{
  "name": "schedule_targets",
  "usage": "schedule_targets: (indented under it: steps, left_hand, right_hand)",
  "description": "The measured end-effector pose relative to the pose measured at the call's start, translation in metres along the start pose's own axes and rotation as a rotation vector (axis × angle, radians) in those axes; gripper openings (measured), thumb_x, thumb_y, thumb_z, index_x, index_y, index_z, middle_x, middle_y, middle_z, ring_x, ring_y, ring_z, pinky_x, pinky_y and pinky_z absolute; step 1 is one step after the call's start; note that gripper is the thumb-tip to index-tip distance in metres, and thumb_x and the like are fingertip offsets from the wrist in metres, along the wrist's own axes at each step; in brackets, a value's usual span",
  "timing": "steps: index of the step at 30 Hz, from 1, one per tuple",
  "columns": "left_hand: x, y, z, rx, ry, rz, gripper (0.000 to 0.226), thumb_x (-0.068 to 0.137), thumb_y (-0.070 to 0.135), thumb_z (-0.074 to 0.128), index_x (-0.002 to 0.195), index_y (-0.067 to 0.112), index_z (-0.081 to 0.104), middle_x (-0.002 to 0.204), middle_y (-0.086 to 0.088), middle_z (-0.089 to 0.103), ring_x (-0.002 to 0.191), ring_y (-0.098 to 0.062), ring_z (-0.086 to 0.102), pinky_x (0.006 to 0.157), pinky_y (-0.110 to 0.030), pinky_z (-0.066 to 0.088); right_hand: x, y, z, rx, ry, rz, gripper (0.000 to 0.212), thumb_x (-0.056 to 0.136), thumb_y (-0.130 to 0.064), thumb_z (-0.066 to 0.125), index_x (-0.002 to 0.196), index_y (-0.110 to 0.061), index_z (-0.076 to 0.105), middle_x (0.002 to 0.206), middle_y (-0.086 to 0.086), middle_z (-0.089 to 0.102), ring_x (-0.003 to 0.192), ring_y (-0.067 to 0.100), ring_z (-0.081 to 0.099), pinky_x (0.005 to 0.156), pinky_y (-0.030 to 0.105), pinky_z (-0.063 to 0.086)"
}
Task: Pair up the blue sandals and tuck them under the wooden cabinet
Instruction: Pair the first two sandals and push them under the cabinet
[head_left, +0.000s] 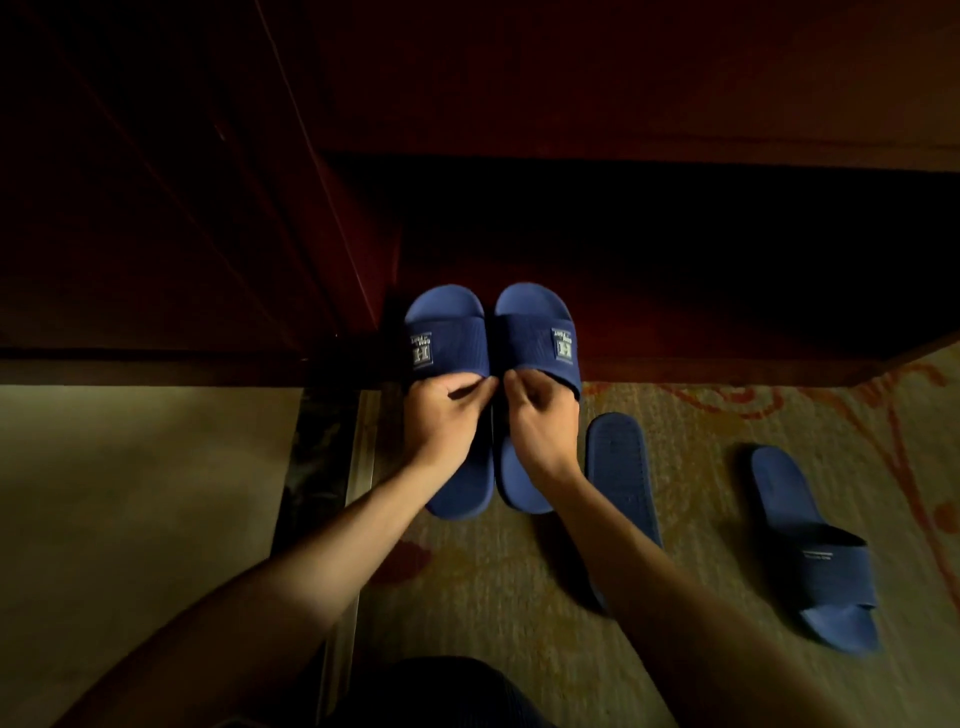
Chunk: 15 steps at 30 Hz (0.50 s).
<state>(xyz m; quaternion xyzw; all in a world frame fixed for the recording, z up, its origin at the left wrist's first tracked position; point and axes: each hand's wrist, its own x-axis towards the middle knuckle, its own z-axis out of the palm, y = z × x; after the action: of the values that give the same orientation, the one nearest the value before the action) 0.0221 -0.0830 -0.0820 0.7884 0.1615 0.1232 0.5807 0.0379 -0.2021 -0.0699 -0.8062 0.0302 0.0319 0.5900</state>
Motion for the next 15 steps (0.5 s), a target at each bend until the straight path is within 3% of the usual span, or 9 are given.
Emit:
schedule_targets:
  steps: [4,8,11,15]
  left_hand:
    - [0.041,-0.001,0.004,0.065,0.018,0.004,0.021,0.083,0.027,0.074,0.073,0.009,0.074,0.063,-0.003,0.073,0.059,0.003,0.052,0.058,-0.04,0.048]
    - [0.068,-0.006,0.006,0.031,-0.002,-0.038,0.019,0.083,0.022,0.075,0.072,0.007,0.075,0.058,0.005,0.07,0.057,0.003,0.049,0.054,-0.032,0.044]
    - [0.082,-0.014,0.009,0.042,-0.014,-0.063,0.02,0.084,0.02,0.075,0.069,0.007,0.074,0.045,0.02,0.057,0.05,0.009,0.042,0.049,-0.019,0.036]
    - [0.094,-0.019,0.01,0.013,-0.026,-0.069,0.02,0.085,0.022,0.074,0.071,0.007,0.074,0.048,0.017,0.058,0.053,0.007,0.045,0.051,-0.022,0.037]
  right_hand:
    - [0.04,-0.006,0.009,-0.022,-0.028,0.018,0.039,0.098,-0.025,0.055,0.06,-0.018,0.053,0.052,-0.003,0.053,0.049,0.008,0.044,0.05,0.035,0.033]
    - [0.069,-0.002,0.018,-0.045,-0.055,0.047,0.034,0.095,-0.031,0.055,0.07,-0.009,0.063,0.064,0.013,0.066,0.056,0.018,0.055,0.055,0.049,0.048]
    - [0.086,0.006,0.027,-0.056,-0.087,0.064,0.034,0.094,-0.036,0.054,0.075,-0.01,0.066,0.069,0.014,0.068,0.061,0.027,0.063,0.06,0.055,0.052]
    - [0.099,0.008,0.031,-0.087,-0.104,0.032,0.031,0.097,-0.032,0.055,0.077,-0.013,0.07,0.071,0.009,0.071,0.071,0.034,0.067,0.063,0.054,0.054]
